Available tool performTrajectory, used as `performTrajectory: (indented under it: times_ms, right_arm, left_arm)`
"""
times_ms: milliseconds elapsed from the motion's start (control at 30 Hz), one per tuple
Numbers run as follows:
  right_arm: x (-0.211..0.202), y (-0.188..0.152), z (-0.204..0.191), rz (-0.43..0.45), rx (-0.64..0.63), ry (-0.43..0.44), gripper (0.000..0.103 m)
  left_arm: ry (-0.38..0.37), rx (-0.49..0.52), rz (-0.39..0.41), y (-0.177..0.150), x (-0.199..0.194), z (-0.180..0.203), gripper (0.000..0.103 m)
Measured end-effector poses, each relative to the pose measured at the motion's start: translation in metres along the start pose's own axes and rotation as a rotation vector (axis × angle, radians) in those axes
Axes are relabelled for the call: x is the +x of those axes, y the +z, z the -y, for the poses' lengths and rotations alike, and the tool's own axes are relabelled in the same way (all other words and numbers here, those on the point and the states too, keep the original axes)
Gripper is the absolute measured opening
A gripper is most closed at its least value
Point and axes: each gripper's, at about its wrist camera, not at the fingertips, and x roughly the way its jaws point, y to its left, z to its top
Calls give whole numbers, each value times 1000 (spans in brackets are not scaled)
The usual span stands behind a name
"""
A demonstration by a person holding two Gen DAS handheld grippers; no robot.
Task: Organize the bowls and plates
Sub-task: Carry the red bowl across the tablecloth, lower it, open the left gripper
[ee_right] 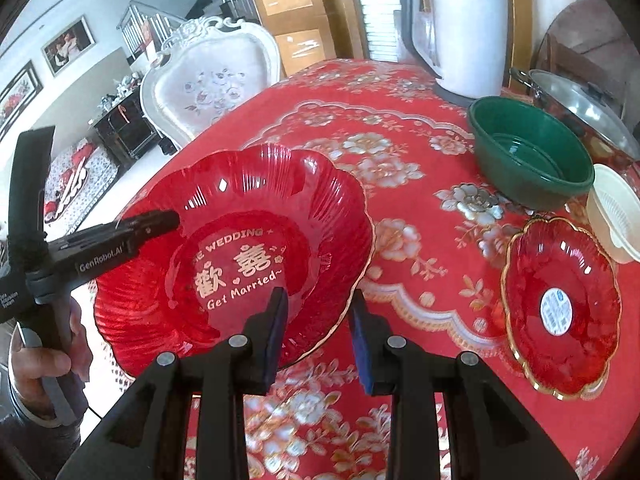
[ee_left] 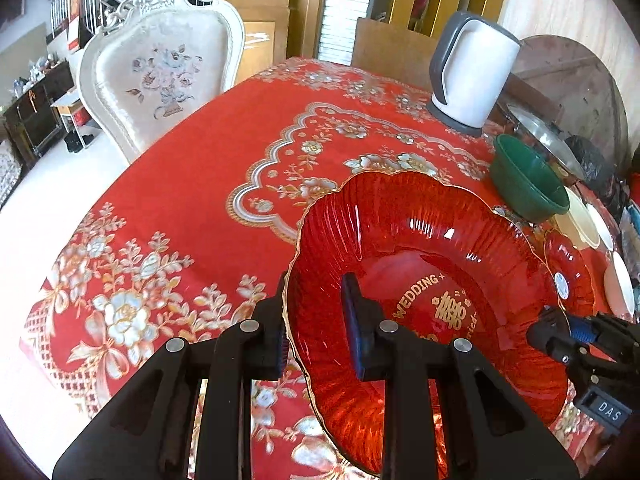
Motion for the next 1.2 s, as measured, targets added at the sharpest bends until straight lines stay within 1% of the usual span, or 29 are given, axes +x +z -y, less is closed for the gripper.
performTrajectory:
  times_ms: [200, 433, 600, 733, 800, 867, 933, 1000, 1033, 1100, 1133, 1167, 1200]
  right_arm:
    - [-3, -14, -8, 2, 9, 7, 30]
    - [6, -27, -12, -34, 16, 2, 30]
    - [17, -37, -13, -65, 22, 13, 30]
    - [22, -41, -16, -77, 13, 17, 31]
    - [23, -42, -17, -80, 16, 27, 33]
    - [21, -43, -18, -80, 15, 41, 33]
    - [20, -43, -19, -78, 21, 52, 33]
    - [20, -43, -19, -80, 24, 49, 35]
    - [21, -43, -18, -80, 29, 43, 41]
    - [22, -44, -12, -85, 64, 46, 50]
    - [21, -45, -9, -89, 82, 54, 51]
    - [20, -46, -6, -87, 105, 69, 51]
    - [18, -47, -4, -81, 119, 75, 51]
  left_arm:
    - [-7, -8, -13, -15, -1, -5, 23]
    - [-3, -22, -40, -28, 9, -9, 23]
    - [6, -31, -53, -34, 15, -13, 23]
    - [16, -32, -44, -39, 17, -18, 23]
    - [26, -27, -41, -41, 19, -20, 23]
    - [33, -30, -37, -43, 22, -23, 23]
    - [18, -35, -29, -44, 21, -27, 23]
    - [23, -33, -15, -43, 19, -27, 23]
    - [32, -29, -9, -43, 18, -28, 25]
    - [59, -15, 0, -42, 16, -27, 37]
    - [62, -8, 3, -42, 15, -27, 48]
    - [65, -4, 8, -42, 15, -26, 52]
    - [67, -4, 16, -41, 12, -25, 52]
